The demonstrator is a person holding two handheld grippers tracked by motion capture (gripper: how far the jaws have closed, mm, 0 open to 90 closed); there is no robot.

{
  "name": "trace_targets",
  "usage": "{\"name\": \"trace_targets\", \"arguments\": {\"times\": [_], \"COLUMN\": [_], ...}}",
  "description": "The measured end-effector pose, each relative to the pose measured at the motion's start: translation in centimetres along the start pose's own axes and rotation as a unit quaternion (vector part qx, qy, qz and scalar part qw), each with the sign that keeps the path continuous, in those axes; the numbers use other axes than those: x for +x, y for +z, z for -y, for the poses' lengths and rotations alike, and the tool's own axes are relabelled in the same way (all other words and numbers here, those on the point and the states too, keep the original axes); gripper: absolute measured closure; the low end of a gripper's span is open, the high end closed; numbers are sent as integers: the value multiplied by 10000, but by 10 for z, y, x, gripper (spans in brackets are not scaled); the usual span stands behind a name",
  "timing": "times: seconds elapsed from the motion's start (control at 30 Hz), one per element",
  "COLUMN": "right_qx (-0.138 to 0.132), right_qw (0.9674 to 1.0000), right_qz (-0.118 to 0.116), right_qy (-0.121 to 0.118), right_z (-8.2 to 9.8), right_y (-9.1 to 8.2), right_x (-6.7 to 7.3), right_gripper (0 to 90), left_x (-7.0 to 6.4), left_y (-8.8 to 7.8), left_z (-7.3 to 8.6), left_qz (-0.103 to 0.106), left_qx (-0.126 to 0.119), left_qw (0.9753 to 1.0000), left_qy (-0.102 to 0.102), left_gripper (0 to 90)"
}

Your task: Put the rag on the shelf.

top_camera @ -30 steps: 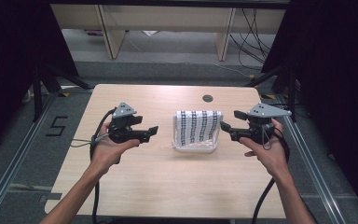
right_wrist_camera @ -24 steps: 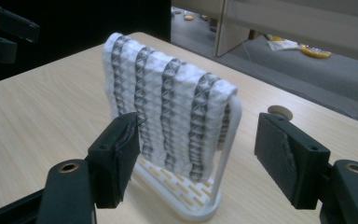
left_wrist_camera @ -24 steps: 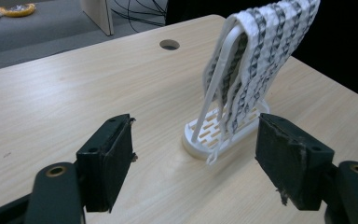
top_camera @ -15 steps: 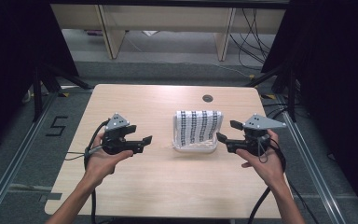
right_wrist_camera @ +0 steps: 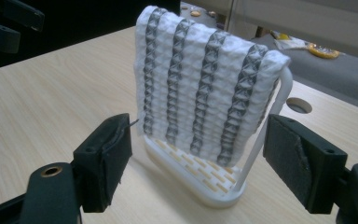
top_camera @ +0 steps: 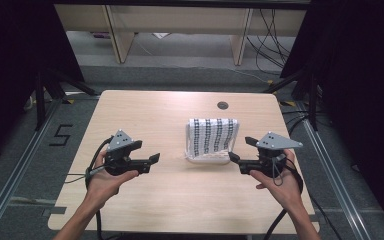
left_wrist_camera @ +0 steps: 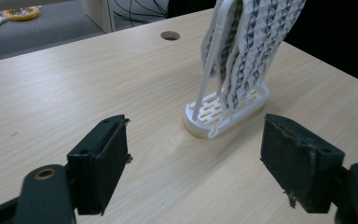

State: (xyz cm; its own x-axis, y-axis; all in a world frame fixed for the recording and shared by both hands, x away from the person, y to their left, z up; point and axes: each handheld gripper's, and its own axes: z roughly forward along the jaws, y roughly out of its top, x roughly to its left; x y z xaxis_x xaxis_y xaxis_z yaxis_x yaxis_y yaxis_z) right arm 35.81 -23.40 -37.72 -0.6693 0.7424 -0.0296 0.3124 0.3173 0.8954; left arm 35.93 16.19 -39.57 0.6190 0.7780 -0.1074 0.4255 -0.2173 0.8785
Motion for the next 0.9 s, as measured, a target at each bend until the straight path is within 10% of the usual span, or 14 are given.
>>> {"name": "trace_targets", "arguments": {"times": [0.9], "right_qx": [115], "right_qw": [9998], "right_qz": [-123], "right_qy": [-79], "right_z": [43], "right_y": [1], "right_x": [18], "right_gripper": [231], "left_x": [-2], "left_y": [-8], "left_z": [49], "left_qz": [54], "left_qx": [163], "left_qw": [9998], "left_qy": [61], "left_gripper": [174]}}
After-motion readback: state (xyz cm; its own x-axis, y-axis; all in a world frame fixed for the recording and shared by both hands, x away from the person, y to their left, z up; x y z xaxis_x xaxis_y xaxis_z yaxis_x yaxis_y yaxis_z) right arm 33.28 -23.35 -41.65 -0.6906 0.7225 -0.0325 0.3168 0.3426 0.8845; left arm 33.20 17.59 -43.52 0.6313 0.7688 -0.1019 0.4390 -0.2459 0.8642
